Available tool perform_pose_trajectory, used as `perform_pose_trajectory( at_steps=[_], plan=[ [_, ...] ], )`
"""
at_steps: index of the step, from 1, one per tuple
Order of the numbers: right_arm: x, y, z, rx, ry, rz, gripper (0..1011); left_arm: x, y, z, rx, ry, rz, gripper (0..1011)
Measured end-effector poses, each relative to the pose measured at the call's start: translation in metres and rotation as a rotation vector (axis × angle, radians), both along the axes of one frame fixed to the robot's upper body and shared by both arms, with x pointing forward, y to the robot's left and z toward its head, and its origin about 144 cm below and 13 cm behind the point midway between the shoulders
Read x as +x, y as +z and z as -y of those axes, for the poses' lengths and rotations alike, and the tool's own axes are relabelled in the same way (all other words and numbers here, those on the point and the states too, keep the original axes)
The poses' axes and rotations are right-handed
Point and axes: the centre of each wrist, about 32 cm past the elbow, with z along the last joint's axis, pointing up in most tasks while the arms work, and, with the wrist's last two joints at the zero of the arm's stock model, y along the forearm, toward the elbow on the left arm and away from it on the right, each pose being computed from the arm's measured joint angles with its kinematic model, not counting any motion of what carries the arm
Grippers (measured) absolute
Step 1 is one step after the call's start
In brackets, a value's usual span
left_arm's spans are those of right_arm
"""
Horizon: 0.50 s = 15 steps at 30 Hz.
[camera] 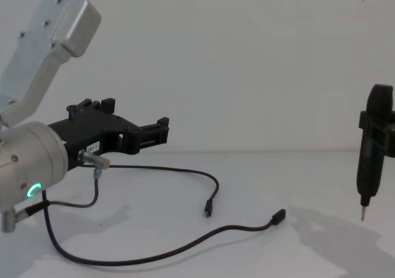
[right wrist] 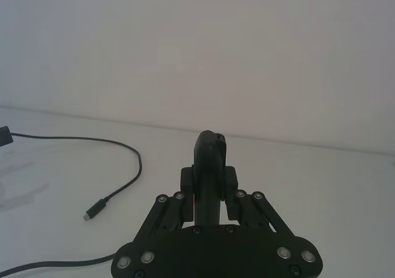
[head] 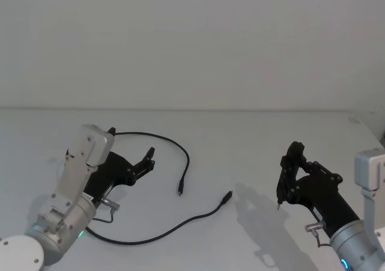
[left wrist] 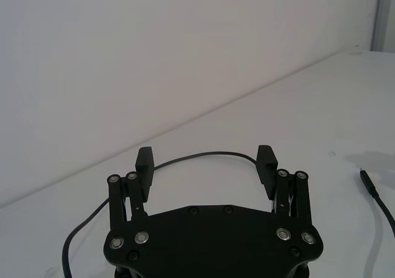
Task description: Pick up the data cable with the one hand.
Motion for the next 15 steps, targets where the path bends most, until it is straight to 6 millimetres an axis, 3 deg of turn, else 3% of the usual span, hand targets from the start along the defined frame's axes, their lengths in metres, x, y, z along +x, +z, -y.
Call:
perform_pose_trajectory(
  at_steps=[15],
  plan=[
    [0.0,0.0,0.0,0.0,0.0,0.0,279,0.0,-0.0001,0.0001,0.0,-0.001,0.0,1001]
  ],
)
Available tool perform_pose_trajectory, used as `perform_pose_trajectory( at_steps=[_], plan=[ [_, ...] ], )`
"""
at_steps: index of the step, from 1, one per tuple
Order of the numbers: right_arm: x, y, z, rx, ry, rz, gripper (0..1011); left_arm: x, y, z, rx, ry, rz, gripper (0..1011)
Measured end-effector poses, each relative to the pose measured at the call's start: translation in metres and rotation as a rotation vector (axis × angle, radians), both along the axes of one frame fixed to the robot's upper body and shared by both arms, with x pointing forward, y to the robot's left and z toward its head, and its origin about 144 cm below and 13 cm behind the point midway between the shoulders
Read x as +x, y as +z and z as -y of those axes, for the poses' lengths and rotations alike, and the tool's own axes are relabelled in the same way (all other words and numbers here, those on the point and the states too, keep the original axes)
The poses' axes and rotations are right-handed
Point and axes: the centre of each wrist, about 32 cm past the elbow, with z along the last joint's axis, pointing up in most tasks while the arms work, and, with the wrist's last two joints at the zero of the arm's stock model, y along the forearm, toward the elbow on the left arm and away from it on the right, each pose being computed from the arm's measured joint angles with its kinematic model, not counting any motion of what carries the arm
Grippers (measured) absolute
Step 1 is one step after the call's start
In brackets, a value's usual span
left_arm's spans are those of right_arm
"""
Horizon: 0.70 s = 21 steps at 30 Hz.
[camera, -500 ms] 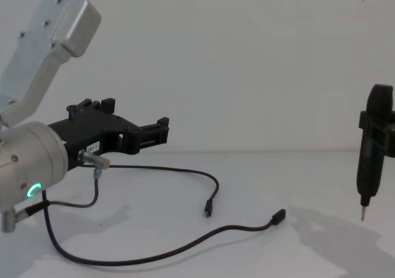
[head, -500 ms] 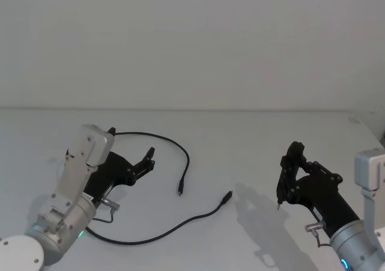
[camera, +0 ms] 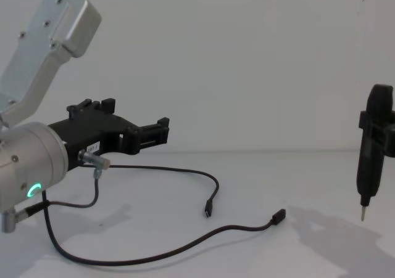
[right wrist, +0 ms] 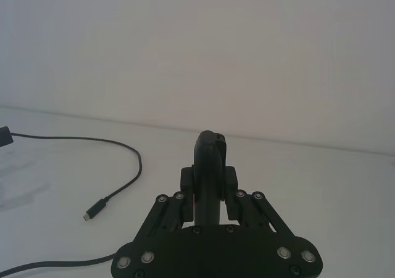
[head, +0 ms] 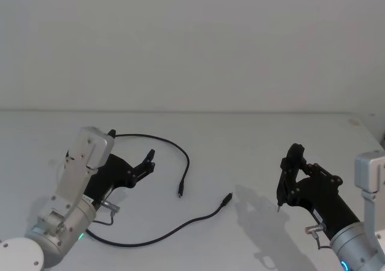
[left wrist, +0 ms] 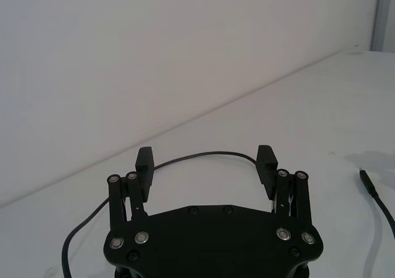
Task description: Pick up the data cable with the one hand.
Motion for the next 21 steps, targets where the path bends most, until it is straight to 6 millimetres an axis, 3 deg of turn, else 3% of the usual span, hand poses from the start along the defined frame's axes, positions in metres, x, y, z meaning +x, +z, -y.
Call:
perform_pose_trajectory(
  at_steps=[21],
  plan=[
    [0.0,0.0,0.0,0.0,0.0,0.0,279,0.0007,0.0061,-0.0085,-0.046,-0.178,-0.051,1001]
  ],
)
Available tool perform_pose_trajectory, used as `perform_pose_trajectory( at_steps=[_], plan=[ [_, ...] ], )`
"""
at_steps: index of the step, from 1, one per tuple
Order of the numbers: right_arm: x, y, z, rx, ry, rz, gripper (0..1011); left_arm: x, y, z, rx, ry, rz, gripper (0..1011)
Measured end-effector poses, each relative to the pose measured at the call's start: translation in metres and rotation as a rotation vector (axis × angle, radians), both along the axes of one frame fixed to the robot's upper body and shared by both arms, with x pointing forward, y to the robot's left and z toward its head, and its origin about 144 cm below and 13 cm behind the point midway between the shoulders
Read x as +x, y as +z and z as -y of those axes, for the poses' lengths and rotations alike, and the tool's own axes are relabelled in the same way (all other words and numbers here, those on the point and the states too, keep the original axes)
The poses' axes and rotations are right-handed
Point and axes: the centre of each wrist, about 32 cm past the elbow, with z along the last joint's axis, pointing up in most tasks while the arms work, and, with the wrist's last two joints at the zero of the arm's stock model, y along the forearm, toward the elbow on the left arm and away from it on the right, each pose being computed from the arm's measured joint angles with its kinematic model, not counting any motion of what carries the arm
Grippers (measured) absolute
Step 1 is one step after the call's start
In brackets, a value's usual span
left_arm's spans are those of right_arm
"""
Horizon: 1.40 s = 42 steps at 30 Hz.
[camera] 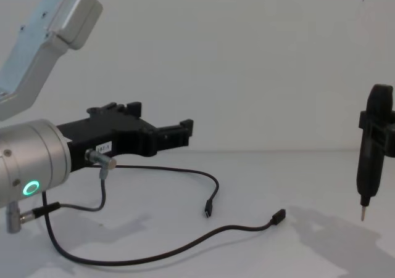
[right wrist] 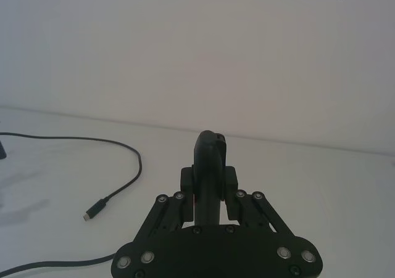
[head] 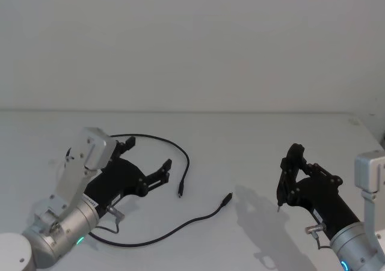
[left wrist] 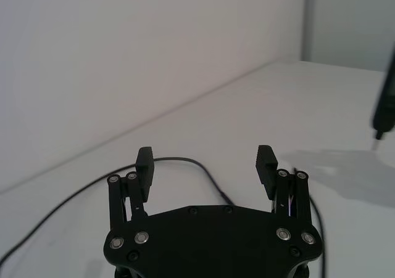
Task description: Pick up the data cable with the one hand.
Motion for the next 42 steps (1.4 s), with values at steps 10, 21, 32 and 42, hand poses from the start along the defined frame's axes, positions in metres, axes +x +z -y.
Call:
perform_pose_trajectory(
  at_steps=[10,21,32,42],
  plan=[
    [0.0,0.0,0.0,0.0,0.0,0.0,279,-0.001,-0.001,-0.012,-0.01,-0.153,-0.085,1001],
    [0.0,0.0,0.0,0.0,0.0,0.0,279,0.002,-0.012,-0.025,0.022,-0.318,-0.203,1001],
    [0.0,0.0,0.0,0.0,0.0,0.0,279,0.007,-0.022,-0.026,0.062,-0.429,-0.281,1001],
    [0.0,0.0,0.0,0.0,0.0,0.0,279,0.009,-0.029,-0.018,0.058,-0.435,-0.297,1001]
  ],
)
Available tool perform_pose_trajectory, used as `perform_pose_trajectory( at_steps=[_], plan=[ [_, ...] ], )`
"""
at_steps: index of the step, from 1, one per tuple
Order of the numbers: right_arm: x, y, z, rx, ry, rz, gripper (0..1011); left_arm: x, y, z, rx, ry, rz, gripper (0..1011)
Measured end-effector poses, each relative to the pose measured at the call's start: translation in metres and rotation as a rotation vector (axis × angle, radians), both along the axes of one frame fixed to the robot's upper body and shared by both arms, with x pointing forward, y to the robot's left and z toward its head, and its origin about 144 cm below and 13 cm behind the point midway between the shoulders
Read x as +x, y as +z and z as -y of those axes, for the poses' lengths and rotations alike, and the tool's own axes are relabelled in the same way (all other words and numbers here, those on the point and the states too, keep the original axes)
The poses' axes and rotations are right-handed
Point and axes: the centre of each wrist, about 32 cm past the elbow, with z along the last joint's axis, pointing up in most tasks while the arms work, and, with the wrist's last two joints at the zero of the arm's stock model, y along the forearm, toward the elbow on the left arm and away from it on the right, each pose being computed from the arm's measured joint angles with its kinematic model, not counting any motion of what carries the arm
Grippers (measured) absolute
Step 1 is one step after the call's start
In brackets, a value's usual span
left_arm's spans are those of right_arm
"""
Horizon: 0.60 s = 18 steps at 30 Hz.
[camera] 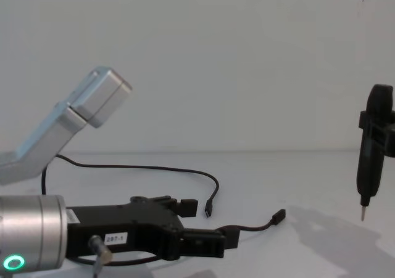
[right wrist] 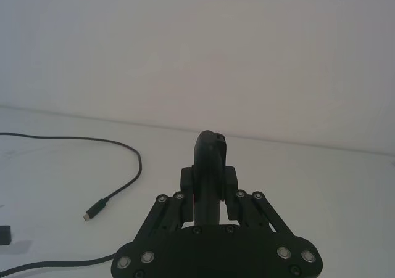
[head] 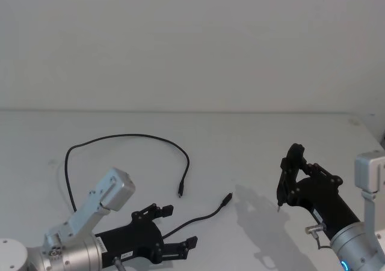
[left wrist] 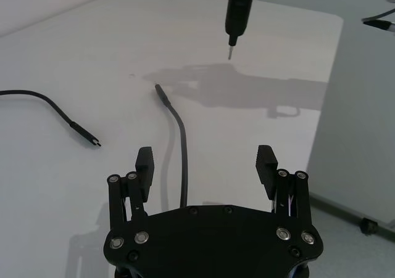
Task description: Pick up the data cable with the one hand.
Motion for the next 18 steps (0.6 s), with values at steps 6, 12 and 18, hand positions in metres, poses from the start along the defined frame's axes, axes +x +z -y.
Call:
perform_pose_trajectory(
  at_steps=[6,12,18],
  plan=[
    [0.0,0.0,0.0,0.0,0.0,0.0,279,0.0,-0.005,0.008,-0.004,0.037,0.008,1001],
    [0.0,0.0,0.0,0.0,0.0,0.0,279,0.0,-0.01,0.016,0.0,0.066,0.015,1001],
    [0.0,0.0,0.0,0.0,0.0,0.0,279,0.001,-0.016,0.024,0.023,0.083,0.023,1001]
  ],
)
